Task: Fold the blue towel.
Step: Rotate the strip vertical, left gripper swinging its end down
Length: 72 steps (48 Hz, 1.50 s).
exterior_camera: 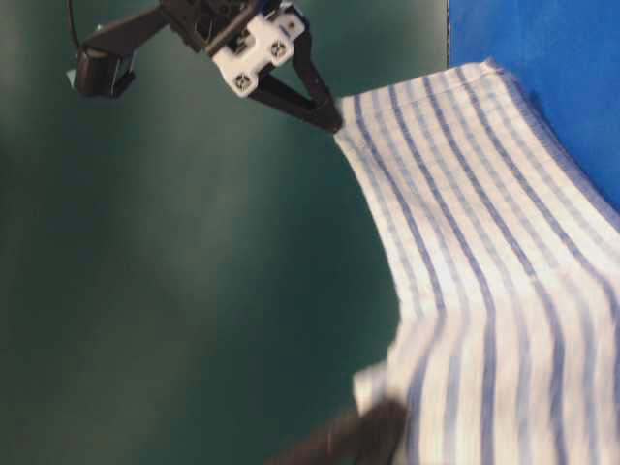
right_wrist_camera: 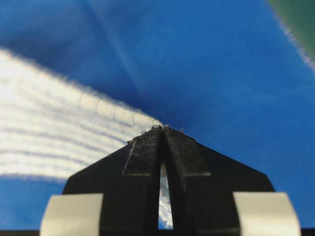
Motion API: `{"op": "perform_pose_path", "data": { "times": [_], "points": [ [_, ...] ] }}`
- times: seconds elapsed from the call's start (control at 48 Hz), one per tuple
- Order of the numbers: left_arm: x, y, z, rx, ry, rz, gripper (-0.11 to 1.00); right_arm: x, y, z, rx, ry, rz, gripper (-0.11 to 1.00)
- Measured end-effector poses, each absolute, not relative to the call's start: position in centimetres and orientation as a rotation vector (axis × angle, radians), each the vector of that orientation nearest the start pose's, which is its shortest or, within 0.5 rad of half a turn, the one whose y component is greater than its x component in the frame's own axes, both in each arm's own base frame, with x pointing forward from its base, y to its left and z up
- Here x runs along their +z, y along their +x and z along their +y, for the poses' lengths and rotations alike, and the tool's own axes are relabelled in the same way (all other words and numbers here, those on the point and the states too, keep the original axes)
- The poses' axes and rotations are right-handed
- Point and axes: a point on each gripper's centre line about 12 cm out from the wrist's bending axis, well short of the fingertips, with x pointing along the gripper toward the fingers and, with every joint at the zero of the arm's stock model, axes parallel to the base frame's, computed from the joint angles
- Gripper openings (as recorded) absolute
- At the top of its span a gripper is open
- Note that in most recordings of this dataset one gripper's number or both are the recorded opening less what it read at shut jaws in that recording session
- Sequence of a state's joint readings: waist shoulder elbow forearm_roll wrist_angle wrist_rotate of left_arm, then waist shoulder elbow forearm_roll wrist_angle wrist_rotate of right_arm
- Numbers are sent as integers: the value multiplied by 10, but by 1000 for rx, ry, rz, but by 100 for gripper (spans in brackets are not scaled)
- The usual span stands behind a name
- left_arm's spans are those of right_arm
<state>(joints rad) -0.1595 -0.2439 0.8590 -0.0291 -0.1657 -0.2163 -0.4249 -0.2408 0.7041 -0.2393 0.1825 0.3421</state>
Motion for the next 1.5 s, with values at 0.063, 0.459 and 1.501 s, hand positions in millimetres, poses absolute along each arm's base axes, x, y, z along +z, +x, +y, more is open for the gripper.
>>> {"op": "perform_pose_path", "data": {
  "times": [0.063,0.459,1.501],
  "points": [
    [209,348,-58,-106,-196,465,2,229,318,-156,-498,216,603,3],
    [215,417,-88,-164,-129,426,2,237,336,-185,-527,167,558,3],
    [173,490,-99,-166,-83,415,2,208,321,-186,-545,185,646,3]
  ]
}}
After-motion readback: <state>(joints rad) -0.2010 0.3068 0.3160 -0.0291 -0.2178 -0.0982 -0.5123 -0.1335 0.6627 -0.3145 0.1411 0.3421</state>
